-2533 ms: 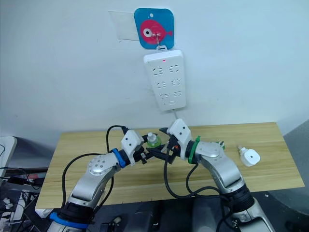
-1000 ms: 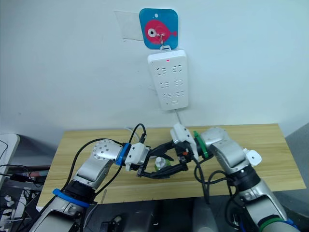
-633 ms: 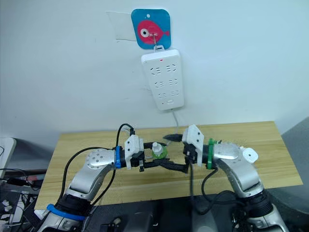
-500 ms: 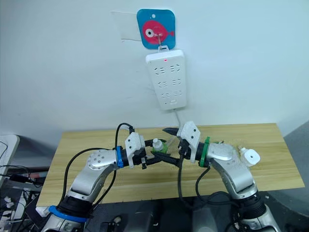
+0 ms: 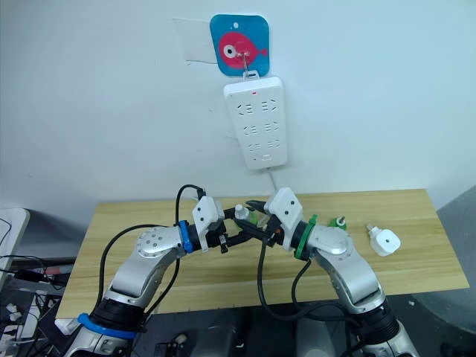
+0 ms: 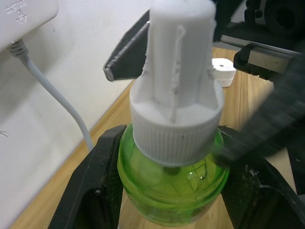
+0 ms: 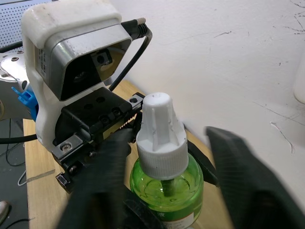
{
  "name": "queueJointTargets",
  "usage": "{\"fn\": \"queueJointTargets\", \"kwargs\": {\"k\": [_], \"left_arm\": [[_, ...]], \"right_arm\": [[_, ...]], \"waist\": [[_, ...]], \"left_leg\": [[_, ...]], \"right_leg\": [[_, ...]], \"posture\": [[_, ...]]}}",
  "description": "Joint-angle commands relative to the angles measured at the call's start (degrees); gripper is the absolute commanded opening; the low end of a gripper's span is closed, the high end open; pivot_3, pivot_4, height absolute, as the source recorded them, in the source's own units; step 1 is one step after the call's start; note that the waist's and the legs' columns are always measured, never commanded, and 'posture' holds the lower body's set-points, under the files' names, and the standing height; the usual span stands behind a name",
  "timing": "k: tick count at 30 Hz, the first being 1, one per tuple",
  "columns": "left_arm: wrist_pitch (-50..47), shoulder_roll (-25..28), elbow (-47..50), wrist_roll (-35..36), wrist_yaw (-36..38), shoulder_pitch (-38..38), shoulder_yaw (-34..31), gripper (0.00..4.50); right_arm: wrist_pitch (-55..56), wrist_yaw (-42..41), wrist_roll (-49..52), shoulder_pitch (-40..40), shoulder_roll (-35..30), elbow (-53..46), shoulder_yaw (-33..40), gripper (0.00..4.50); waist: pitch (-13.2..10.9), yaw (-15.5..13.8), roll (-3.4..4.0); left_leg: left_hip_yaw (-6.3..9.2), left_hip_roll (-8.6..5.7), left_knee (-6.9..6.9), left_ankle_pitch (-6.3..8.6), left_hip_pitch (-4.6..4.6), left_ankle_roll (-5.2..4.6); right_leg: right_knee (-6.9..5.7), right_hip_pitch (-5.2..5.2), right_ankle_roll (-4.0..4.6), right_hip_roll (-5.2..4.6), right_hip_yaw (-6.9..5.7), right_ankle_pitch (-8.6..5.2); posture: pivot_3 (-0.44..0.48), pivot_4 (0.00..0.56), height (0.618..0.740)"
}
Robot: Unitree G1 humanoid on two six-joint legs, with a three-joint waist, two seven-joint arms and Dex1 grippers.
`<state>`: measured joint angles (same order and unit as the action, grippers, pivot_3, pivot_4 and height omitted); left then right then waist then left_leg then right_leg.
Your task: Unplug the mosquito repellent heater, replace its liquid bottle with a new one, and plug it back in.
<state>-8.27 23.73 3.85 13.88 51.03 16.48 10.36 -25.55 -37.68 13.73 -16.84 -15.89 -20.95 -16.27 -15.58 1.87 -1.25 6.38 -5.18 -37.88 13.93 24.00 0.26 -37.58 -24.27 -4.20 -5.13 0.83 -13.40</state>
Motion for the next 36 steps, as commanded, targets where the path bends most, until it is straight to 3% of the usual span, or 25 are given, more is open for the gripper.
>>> {"fn": "queueJointTargets", "kwargs": {"k": [1, 7, 17, 21, 25, 31, 36], "left_arm": [[0.6, -0.4, 2.7, 0.8, 0.4, 0.2, 0.2, 2.27], [0.9, 0.3, 3.1, 1.7, 3.1, 0.1, 0.8, 2.27], [7.2, 6.8, 3.1, 5.7, 24.1, 1.3, 5.1, 2.27], [10.8, 7.7, 0.2, 5.0, 29.7, 3.2, 6.1, 2.27], [12.4, 6.1, -4.5, 4.1, 28.7, 6.1, 4.8, 2.27], [11.7, 4.3, -7.3, 2.5, 20.1, 5.7, 1.2, 2.27], [7.7, 2.5, -3.4, 2.6, 12.6, 2.1, -0.3, 2.27]], "right_arm": [[1.4, -0.9, 0.8, 0.4, -0.5, -1.4, 0.0, 1.04], [1.0, -6.9, 4.8, -1.3, -2.7, -1.3, 0.2, 1.01], [6.7, -40.6, 12.4, -14.8, -9.0, 12.3, -4.1, 1.01], [9.3, -45.6, 11.1, -18.5, -7.9, 18.6, -4.8, 1.01], [9.3, -45.7, 11.0, -20.5, -7.6, 21.5, -2.6, 2.27], [6.8, -39.2, 11.2, -14.1, -12.8, 15.2, 2.6, 4.45], [5.2, -25.5, 8.2, -7.4, -10.0, 6.4, 4.0, 4.49]], "waist": [[0.0, 0.0, 0.00], [0.1, 0.0, 0.01], [0.1, 0.1, 0.02], [0.1, 0.0, 0.02], [0.1, 0.0, 0.02], [0.1, -0.2, 0.01], [0.2, 0.4, 0.04]], "left_leg": [[0.00, 0.00, 0.00, 0.00, 0.00, 0.00], [-0.01, -0.01, -0.01, 0.00, 0.00, 0.00], [-0.06, 0.04, -0.04, 0.00, -0.06, -0.02], [-0.04, 0.03, -0.07, 0.00, -0.07, -0.01], [-0.03, 0.02, -0.08, -0.01, -0.06, 0.00], [-0.02, -0.04, -0.11, -0.01, -0.03, 0.01], [-0.08, 0.14, -0.07, 0.00, -0.05, 0.01]], "right_leg": [[0.00, 0.00, 0.00, 0.00, 0.00, 0.00], [-0.02, 0.00, 0.00, 0.01, 0.00, 0.00], [0.00, 0.07, 0.02, 0.07, -0.01, -0.01], [-0.03, 0.09, 0.02, 0.06, -0.03, -0.01], [-0.04, 0.08, 0.02, 0.04, -0.03, -0.01], [-0.03, 0.06, 0.02, -0.03, -0.03, -0.01], [-0.12, -0.03, 0.03, -0.08, 0.06, -0.01]], "posture": [[-0.071, 0.219, 0.740], [-0.065, 0.207, 0.740], [-0.041, 0.205, 0.740], [-0.034, 0.207, 0.740], [-0.034, 0.209, 0.740], [-0.069, 0.218, 0.740], [-0.071, 0.217, 0.740]]}}
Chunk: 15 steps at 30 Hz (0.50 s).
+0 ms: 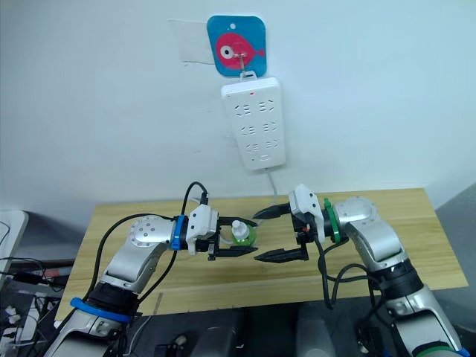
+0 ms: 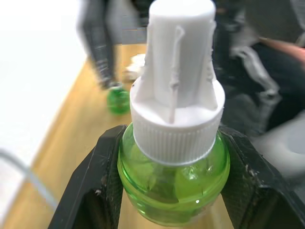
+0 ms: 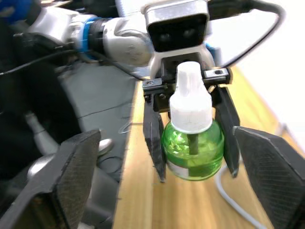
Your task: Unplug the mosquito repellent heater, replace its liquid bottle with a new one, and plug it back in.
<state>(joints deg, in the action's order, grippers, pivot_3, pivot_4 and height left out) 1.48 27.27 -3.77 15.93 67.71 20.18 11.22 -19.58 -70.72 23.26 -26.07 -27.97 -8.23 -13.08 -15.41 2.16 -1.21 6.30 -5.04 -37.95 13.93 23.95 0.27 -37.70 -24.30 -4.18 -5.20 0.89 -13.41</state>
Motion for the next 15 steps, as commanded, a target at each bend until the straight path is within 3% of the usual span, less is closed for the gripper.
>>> {"fn": "queueJointTargets", "kwargs": {"k": [1, 7, 15], "left_arm": [[-3.1, -1.5, 5.1, 0.7, -5.5, -2.0, -1.3, 2.27], [-6.8, -3.2, 8.5, 0.5, -10.7, -3.5, -1.3, 2.27], [-7.5, -3.1, 9.0, 0.8, -11.3, -3.1, -0.7, 2.27]], "right_arm": [[-0.5, 10.1, -2.4, 2.7, 3.1, -7.7, 0.5, 4.49], [-0.7, 22.5, -7.7, 4.0, 9.9, -9.5, -1.8, 4.49], [0.5, 26.9, -11.2, 1.7, 11.4, -5.5, -2.2, 4.49]], "waist": [[0.0, 0.1, 0.00], [0.0, 0.0, 0.01], [0.0, -0.2, 0.01]], "left_leg": [[0.00, 0.03, 0.00, 0.00, 0.01, 0.00], [-0.01, -0.04, -0.02, -0.02, 0.00, 0.04], [-0.01, -0.15, -0.02, -0.03, 0.00, 0.04]], "right_leg": [[-0.01, -0.03, 0.00, 0.02, -0.01, 0.00], [-0.10, -0.03, 0.01, 0.05, 0.00, 0.00], [-0.09, -0.02, 0.01, 0.09, -0.02, -0.01]], "posture": [[-0.071, 0.217, 0.740], [-0.073, 0.219, 0.740], [-0.073, 0.219, 0.740]]}}
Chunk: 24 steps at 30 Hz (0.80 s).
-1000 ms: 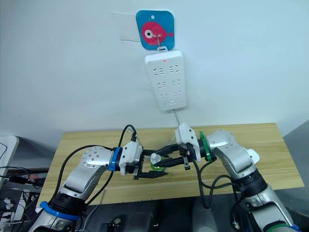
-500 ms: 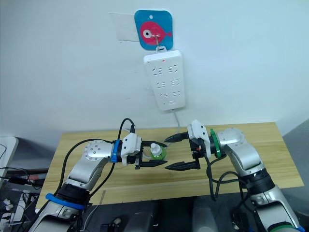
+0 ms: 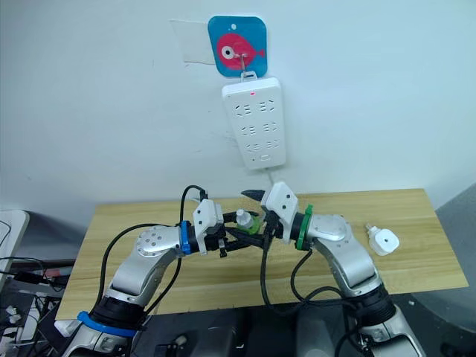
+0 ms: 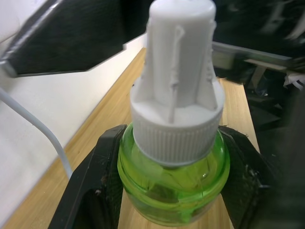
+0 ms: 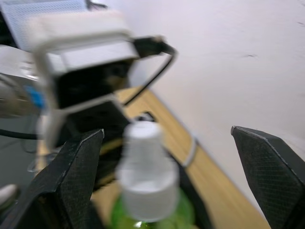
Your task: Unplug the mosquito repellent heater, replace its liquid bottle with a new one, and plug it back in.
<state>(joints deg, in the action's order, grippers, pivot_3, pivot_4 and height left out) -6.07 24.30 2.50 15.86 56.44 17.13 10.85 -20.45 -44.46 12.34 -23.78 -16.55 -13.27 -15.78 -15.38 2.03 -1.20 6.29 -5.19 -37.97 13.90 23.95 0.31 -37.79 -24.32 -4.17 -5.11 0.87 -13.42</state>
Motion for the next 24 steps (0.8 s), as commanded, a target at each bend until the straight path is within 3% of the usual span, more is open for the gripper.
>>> {"fn": "queueJointTargets", "kwargs": {"k": [1, 15, 24], "left_arm": [[0.1, 0.0, 2.7, 0.9, 0.1, 0.0, -0.4, 2.27], [0.3, 1.0, 2.1, 1.1, 1.2, -0.3, -0.8, 2.27], [0.4, 0.9, 2.1, 0.9, 1.5, 0.1, -0.8, 2.27]], "right_arm": [[1.5, 0.6, -0.3, -0.6, -0.4, -0.1, 0.9, 4.49], [-1.7, -6.8, 8.4, 1.6, -11.4, -3.3, 7.2, 4.49], [-4.9, -4.9, 9.2, 2.1, -7.1, -7.2, 1.9, 4.49]], "waist": [[0.0, 0.0, 0.00], [0.0, 0.0, 0.00], [0.0, 0.0, 0.01]], "left_leg": [[0.01, 0.00, 0.01, 0.00, 0.00, 0.00], [-0.02, -0.01, 0.00, 0.01, 0.00, -0.02], [-0.02, 0.11, 0.01, 0.01, 0.00, -0.02]], "right_leg": [[0.00, 0.00, 0.00, 0.00, 0.00, 0.00], [0.02, 0.04, 0.00, -0.01, 0.01, 0.00], [0.02, 0.02, 0.00, 0.00, 0.01, 0.00]], "posture": [[-0.073, 0.219, 0.740], [-0.088, 0.223, 0.740], [-0.075, 0.214, 0.740]]}}
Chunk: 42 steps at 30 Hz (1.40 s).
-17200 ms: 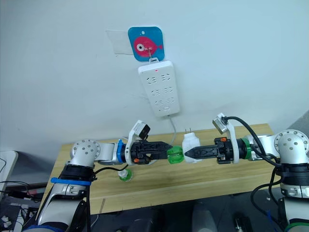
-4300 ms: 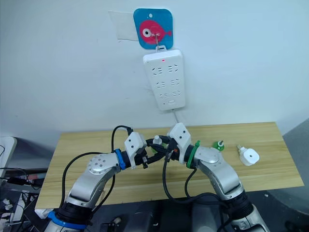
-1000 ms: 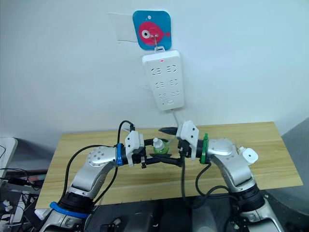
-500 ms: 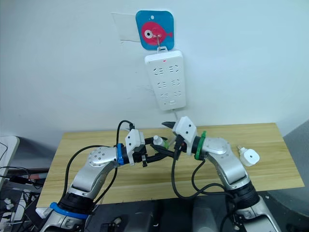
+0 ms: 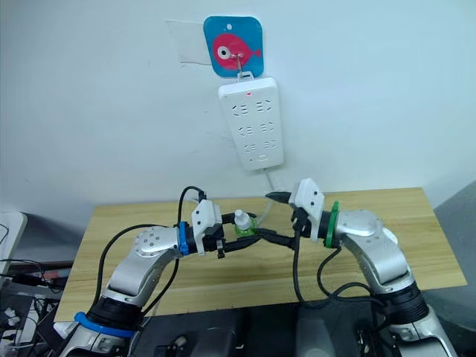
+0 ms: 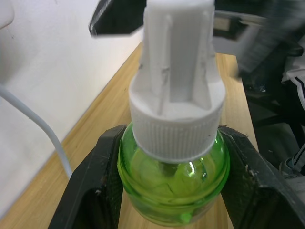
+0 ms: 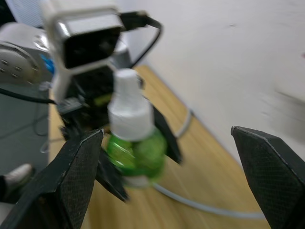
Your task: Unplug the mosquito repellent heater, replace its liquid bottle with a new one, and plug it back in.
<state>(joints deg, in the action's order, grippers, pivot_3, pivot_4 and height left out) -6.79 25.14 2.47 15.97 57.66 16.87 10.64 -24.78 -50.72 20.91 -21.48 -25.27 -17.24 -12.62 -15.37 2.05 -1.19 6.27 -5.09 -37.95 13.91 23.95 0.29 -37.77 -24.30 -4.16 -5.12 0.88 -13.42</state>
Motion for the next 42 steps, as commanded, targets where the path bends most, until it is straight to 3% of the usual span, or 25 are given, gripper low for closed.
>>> {"fn": "queueJointTargets", "kwargs": {"k": [1, 10, 15, 26, 31, 40, 42], "left_arm": [[1.2, 0.1, 2.3, 0.8, 0.3, 0.2, -0.6, 2.27], [1.4, -0.4, 3.2, 0.8, 0.4, -0.1, -0.1, 2.27], [1.2, -0.6, 2.9, 0.8, 0.5, 0.3, -0.1, 2.27], [1.7, -0.5, 1.6, 0.7, 1.2, 0.5, 0.0, 2.27], [1.9, -0.5, 1.0, 0.6, 1.5, 1.1, 0.0, 2.27], [1.1, -0.6, 2.8, 0.7, 0.9, 0.5, 0.0, 2.27], [0.9, -0.5, 2.9, 0.8, 0.9, 0.4, 0.2, 2.27]], "right_arm": [[-0.5, 2.3, -0.1, -0.2, 2.4, -3.1, -1.9, 4.49], [1.4, 7.3, -4.7, -1.7, 5.6, 1.3, -2.3, 4.49], [2.9, 6.7, -5.0, -2.1, 3.3, 2.7, 0.2, 4.49], [-2.5, -2.2, 5.6, 3.2, -5.4, -5.4, 4.1, 4.49], [-6.5, -1.4, 9.7, 2.2, -2.7, -8.3, 2.3, 4.49], [-6.2, 1.9, 6.6, -2.6, 2.7, -5.7, -1.8, 4.49], [-5.5, 1.9, 5.9, -3.1, 3.2, -5.0, -2.1, 3.94]], "waist": [[0.0, 0.0, -0.01], [0.0, -0.2, 0.00], [0.0, -0.1, 0.00], [0.0, 0.3, 0.00], [0.0, 0.8, 0.00], [0.0, 0.8, 0.00], [0.0, 0.8, 0.00]], "left_leg": [[0.00, 0.00, 0.00, 0.00, 0.00, 0.00], [0.01, -0.10, -0.03, -0.01, -0.01, 0.01], [0.01, -0.09, -0.01, 0.00, 0.00, 0.01], [-0.01, 0.02, 0.00, 0.01, -0.02, -0.02], [-0.01, 0.04, 0.00, 0.04, -0.01, -0.06], [0.00, -0.03, -0.01, 0.02, -0.01, -0.04], [0.01, -0.03, -0.01, 0.02, -0.01, -0.04]], "right_leg": [[0.00, 0.00, 0.00, 0.00, -0.01, 0.00], [-0.01, 0.01, 0.00, 0.00, -0.01, 0.00], [-0.01, 0.00, 0.00, 0.00, -0.02, 0.00], [0.01, 0.03, 0.00, 0.00, -0.01, 0.00], [0.02, 0.04, 0.00, -0.01, -0.01, 0.00], [0.03, 0.04, 0.00, -0.01, -0.02, 0.00], [0.02, 0.03, 0.00, -0.01, -0.02, 0.00]], "posture": [[-0.074, 0.214, 0.740], [-0.080, 0.219, 0.740], [-0.093, 0.225, 0.740], [-0.105, 0.228, 0.740], [-0.105, 0.229, 0.740], [-0.095, 0.234, 0.740], [-0.093, 0.237, 0.740]]}}
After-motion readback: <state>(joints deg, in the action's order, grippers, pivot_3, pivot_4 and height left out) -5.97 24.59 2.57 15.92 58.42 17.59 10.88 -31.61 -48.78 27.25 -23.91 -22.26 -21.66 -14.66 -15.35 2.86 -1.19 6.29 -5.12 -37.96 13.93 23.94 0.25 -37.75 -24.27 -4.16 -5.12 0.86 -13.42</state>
